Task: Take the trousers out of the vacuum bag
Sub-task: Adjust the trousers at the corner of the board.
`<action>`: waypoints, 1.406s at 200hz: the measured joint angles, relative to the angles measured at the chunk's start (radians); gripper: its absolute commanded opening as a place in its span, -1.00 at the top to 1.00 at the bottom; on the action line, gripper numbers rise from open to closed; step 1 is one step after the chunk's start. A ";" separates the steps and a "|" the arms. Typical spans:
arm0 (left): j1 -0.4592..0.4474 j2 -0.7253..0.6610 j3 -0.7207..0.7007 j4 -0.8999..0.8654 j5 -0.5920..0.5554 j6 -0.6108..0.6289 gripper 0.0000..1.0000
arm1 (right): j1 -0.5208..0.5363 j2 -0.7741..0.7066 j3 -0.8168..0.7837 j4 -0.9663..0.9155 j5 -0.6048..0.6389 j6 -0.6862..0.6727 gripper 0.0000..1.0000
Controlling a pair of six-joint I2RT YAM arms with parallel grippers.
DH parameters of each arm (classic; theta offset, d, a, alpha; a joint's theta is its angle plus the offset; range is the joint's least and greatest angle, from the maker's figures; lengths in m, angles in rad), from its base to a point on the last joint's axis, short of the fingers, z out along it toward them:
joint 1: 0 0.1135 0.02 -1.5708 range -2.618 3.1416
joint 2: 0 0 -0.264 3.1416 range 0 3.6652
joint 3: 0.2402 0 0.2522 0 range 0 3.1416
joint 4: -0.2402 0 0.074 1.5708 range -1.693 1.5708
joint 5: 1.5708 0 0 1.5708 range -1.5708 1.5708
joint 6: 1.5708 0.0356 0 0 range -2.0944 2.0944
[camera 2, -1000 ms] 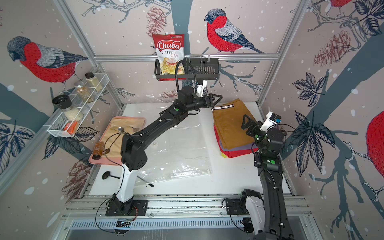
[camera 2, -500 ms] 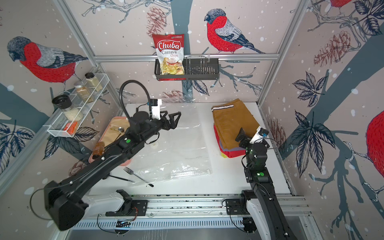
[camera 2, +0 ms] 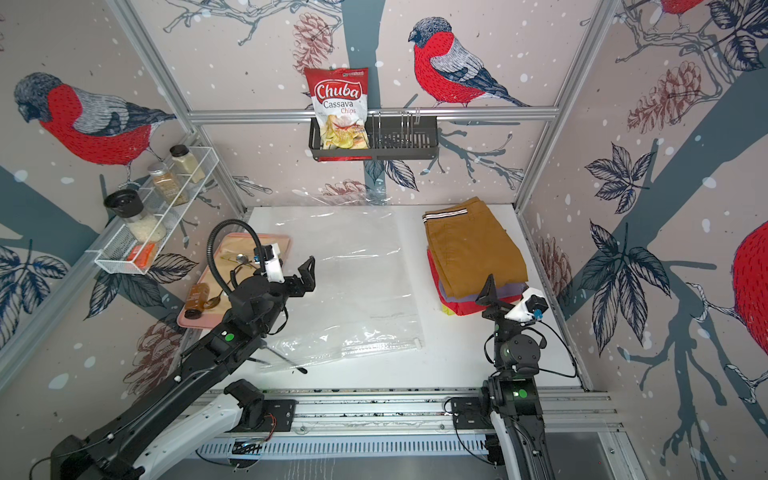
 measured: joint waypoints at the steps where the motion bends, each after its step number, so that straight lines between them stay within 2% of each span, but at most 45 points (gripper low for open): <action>1: 0.001 0.001 0.000 0.000 0.000 0.000 -0.93 | 0.000 0.001 0.002 -0.005 0.002 0.003 -1.00; 53: 0.008 0.032 0.026 -0.008 0.017 -0.033 -0.93 | 0.000 0.132 0.143 -0.306 0.036 0.349 -1.00; 79: 0.008 0.012 0.024 -0.028 0.027 -0.048 -0.93 | 0.000 0.167 0.154 -0.377 -0.042 0.517 -1.00; 111: 0.008 0.000 0.010 -0.037 0.030 -0.054 -0.93 | -0.021 0.205 0.093 -0.359 -0.162 0.628 -1.00; 158: 0.008 0.006 -0.012 -0.036 0.034 -0.055 -0.93 | -0.159 0.306 -0.019 -0.153 -0.375 0.678 -1.00; 184: 0.008 0.011 -0.029 -0.037 0.034 -0.055 -0.93 | -0.253 0.455 -0.056 0.045 -0.513 0.700 -1.00; 229: 0.014 0.011 -0.038 -0.034 0.031 -0.055 -0.92 | -0.262 0.697 -0.006 0.278 -0.602 0.691 -1.00; 281: 0.026 0.016 -0.043 -0.032 0.026 -0.053 -0.93 | -0.251 0.962 0.100 0.443 -0.632 0.668 -1.00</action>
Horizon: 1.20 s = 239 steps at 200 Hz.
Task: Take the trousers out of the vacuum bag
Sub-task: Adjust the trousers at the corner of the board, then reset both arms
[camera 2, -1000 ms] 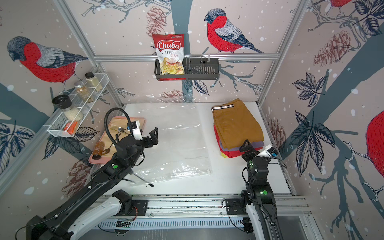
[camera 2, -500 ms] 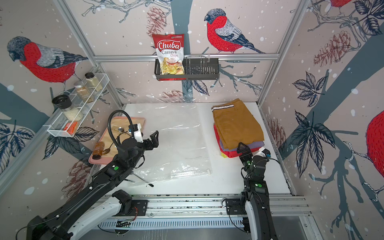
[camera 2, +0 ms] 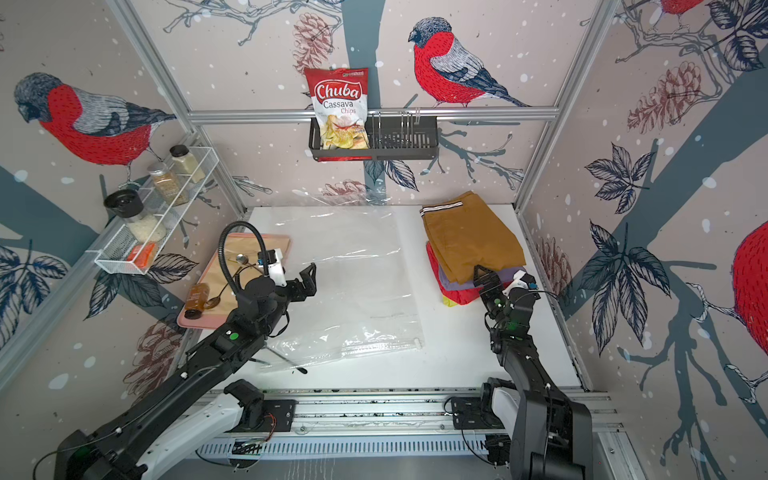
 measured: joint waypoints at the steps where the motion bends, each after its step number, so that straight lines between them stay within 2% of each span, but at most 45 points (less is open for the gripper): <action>1: 0.001 0.000 0.000 0.000 0.000 0.000 -0.93 | 0.000 0.004 0.002 0.002 0.000 0.000 -1.00; 33: 0.024 0.003 -0.011 0.007 0.000 0.003 -0.93 | 0.008 0.119 0.076 0.053 -0.009 -0.027 -1.00; 60: 0.054 0.010 -0.018 0.026 0.005 0.005 -0.93 | 0.009 0.140 0.122 0.044 -0.006 -0.101 -1.00; 99: 0.114 0.035 -0.044 0.082 0.016 0.011 -0.93 | 0.030 0.037 0.144 -0.076 0.075 -0.311 -1.00; 130: 0.154 0.071 -0.072 0.136 0.030 0.038 -0.93 | 0.040 -0.064 0.077 -0.059 0.202 -0.467 -1.00; 150: 0.191 0.092 -0.125 0.211 0.028 0.071 -0.95 | 0.043 -0.088 -0.009 0.030 0.273 -0.549 -0.99; 169: 0.242 0.116 -0.194 0.295 0.033 0.111 -0.95 | 0.057 -0.050 -0.066 0.128 0.339 -0.613 -0.99; 190: 0.337 0.151 -0.233 0.362 0.061 0.127 -0.93 | 0.116 0.048 -0.078 0.241 0.412 -0.697 -0.99; 211: 0.404 0.207 -0.276 0.483 0.085 0.153 -0.93 | 0.181 0.192 -0.108 0.444 0.496 -0.789 -1.00; 239: 0.489 0.303 -0.354 0.655 0.138 0.187 -0.93 | 0.203 0.354 -0.139 0.682 0.534 -0.846 -0.99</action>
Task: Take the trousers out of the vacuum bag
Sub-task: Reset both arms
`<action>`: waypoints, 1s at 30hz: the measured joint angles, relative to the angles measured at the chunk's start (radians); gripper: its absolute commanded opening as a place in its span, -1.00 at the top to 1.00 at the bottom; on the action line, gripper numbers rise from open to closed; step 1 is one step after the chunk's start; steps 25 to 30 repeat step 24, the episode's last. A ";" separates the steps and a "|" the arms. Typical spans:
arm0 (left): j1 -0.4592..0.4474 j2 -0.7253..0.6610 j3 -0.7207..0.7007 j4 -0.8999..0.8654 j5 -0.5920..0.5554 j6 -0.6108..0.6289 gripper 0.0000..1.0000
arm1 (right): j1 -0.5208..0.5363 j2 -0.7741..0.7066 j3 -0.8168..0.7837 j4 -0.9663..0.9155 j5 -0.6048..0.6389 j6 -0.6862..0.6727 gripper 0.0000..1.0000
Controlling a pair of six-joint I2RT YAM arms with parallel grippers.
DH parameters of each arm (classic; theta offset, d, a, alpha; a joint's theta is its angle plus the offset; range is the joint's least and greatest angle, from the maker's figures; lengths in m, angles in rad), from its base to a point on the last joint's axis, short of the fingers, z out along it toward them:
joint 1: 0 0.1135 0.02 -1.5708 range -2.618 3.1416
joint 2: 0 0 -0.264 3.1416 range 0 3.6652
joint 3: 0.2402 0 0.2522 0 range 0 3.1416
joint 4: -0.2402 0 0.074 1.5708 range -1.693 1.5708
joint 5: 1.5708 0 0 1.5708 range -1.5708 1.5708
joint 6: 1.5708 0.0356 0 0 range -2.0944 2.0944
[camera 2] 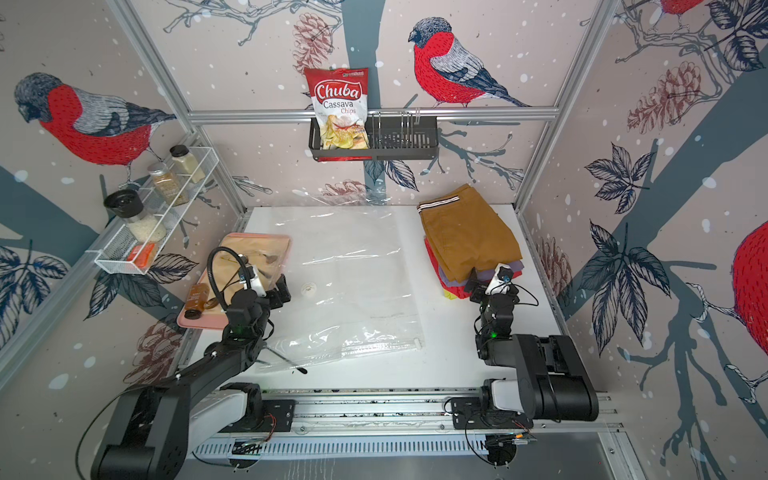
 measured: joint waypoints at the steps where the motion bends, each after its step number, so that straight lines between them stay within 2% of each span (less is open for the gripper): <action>1: 0.014 0.027 -0.006 0.050 0.008 0.003 -0.93 | 0.001 0.035 0.000 0.050 0.002 -0.010 -1.00; 4: 0.036 0.159 -0.023 0.229 0.056 0.035 -0.94 | 0.005 0.114 -0.006 0.165 0.012 -0.025 -1.00; 13: 0.044 0.422 -0.058 0.584 0.112 0.109 -0.95 | 0.008 0.126 0.061 0.131 0.047 -0.037 -1.00; 18: 0.043 0.411 0.047 0.544 0.165 0.140 -0.94 | 0.008 0.126 0.064 0.130 0.047 -0.039 -1.00; 30: 0.041 0.426 0.041 0.529 0.192 0.163 -0.95 | 0.002 0.127 0.068 0.124 0.039 -0.039 -1.00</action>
